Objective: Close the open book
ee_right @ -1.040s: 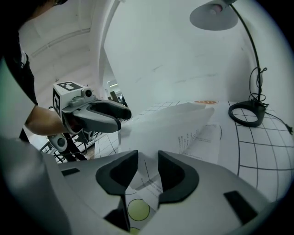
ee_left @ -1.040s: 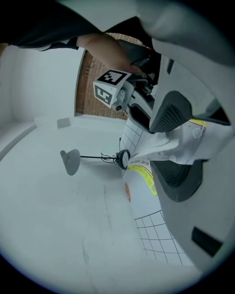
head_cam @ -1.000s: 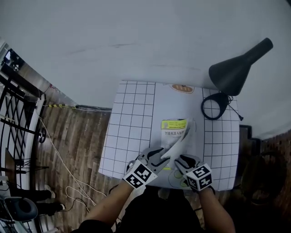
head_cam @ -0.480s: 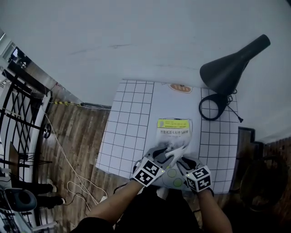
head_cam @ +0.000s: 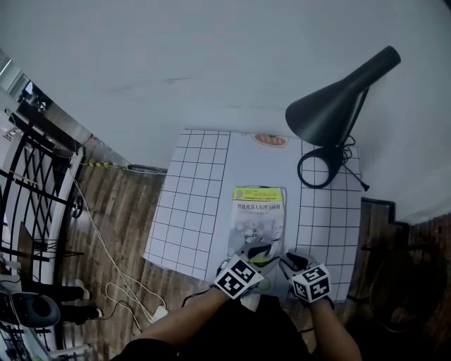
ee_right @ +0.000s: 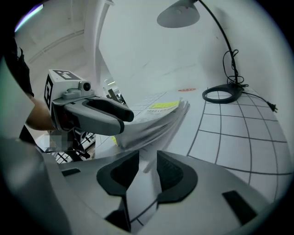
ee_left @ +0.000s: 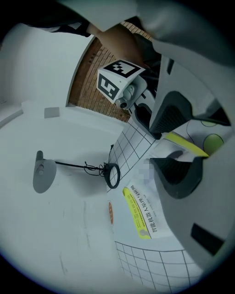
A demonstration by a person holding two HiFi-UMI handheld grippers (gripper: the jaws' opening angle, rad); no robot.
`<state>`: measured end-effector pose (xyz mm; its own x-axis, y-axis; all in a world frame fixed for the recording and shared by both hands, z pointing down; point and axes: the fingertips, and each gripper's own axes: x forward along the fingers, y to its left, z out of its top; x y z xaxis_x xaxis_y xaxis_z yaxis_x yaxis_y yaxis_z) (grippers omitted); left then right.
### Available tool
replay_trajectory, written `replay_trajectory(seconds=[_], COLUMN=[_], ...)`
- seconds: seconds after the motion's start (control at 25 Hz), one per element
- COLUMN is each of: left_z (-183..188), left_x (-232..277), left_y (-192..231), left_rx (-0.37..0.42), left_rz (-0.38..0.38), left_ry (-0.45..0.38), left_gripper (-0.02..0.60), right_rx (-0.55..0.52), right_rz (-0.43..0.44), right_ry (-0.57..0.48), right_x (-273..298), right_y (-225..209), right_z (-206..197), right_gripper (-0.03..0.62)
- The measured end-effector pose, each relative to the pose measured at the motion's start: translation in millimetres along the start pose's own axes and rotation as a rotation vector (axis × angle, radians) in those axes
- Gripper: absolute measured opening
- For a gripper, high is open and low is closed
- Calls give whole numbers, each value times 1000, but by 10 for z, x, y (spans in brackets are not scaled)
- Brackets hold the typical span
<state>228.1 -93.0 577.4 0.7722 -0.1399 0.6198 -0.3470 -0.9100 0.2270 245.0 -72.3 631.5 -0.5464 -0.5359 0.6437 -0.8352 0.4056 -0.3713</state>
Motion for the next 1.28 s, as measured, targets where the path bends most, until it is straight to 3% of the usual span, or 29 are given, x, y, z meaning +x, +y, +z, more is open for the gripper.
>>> replay_trajectory(seconds=[0.16, 0.28, 0.52, 0.68, 0.84, 1.04, 1.28], left_z=[156, 230, 307, 376, 338, 218, 134], left_x=[-79, -224, -604, -913, -1247, -1684, -2187], left_y=[-90, -43, 226, 419, 663, 981, 1199], left_rx=[-36, -22, -35, -29, -33, -101, -195], left_rz=[13, 46, 117, 152, 196, 267, 275], left_ry=[-55, -73, -98, -139, -168, -235, -334], left_gripper=[174, 173, 173, 172, 167, 164, 161], right_rx=[23, 13, -39, -90, -69, -66, 28], right_rz=[-34, -63, -54, -69, -120, -167, -277], right_ry=[5, -19, -75, -21, 37, 101, 132], right_x=[-244, -374, -252, -34, 76, 167, 254], right_y=[-188, -241, 23, 173, 196, 293, 218], right_z=[-62, 61, 408, 413, 321, 209, 64], right_gripper=[121, 120, 120, 120, 115, 106, 95])
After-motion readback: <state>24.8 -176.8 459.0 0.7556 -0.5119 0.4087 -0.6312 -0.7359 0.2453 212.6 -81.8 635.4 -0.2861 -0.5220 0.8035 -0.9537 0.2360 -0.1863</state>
